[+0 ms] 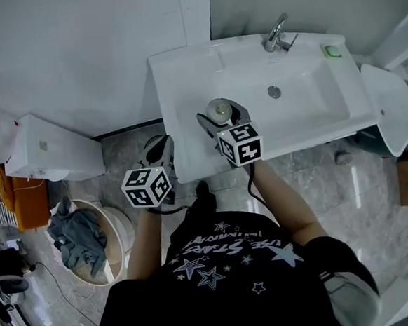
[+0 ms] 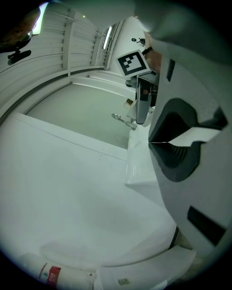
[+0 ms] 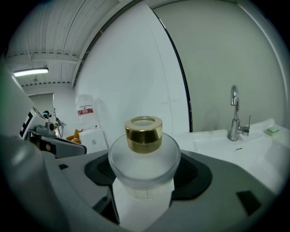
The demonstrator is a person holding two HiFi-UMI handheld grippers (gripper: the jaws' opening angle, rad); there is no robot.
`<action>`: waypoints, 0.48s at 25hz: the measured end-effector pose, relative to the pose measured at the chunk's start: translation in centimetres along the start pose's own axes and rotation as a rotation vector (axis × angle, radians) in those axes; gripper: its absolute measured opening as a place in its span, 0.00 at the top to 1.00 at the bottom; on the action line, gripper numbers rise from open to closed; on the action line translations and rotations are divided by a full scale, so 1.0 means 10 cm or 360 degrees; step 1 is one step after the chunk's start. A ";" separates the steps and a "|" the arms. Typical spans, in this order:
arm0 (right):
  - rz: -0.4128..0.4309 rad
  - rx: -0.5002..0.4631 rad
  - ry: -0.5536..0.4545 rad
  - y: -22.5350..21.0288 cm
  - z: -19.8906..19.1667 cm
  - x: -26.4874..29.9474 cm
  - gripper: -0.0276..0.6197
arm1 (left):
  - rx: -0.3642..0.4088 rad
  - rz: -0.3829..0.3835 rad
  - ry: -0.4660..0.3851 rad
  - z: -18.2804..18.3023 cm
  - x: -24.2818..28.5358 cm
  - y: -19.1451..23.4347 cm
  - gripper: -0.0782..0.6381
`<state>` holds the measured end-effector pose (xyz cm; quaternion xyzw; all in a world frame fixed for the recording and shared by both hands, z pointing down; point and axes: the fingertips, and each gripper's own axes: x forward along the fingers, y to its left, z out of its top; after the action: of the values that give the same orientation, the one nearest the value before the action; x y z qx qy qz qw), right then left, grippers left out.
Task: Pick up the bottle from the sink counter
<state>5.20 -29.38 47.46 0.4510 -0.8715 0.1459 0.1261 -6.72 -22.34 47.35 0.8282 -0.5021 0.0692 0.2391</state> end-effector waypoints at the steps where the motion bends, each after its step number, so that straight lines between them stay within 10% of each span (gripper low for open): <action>1: 0.0006 -0.0004 -0.0003 0.02 -0.01 -0.07 0.46 | -0.0002 0.0003 -0.0002 -0.03 -0.04 -0.05 0.88; 12: 0.0027 -0.0027 -0.0031 0.19 -0.10 -0.81 0.46 | 0.0008 0.0024 -0.0049 -0.23 -0.48 -0.57 0.88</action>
<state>8.26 -21.91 45.27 0.4439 -0.8776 0.1352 0.1203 -3.82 -15.27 45.81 0.8259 -0.5120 0.0594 0.2286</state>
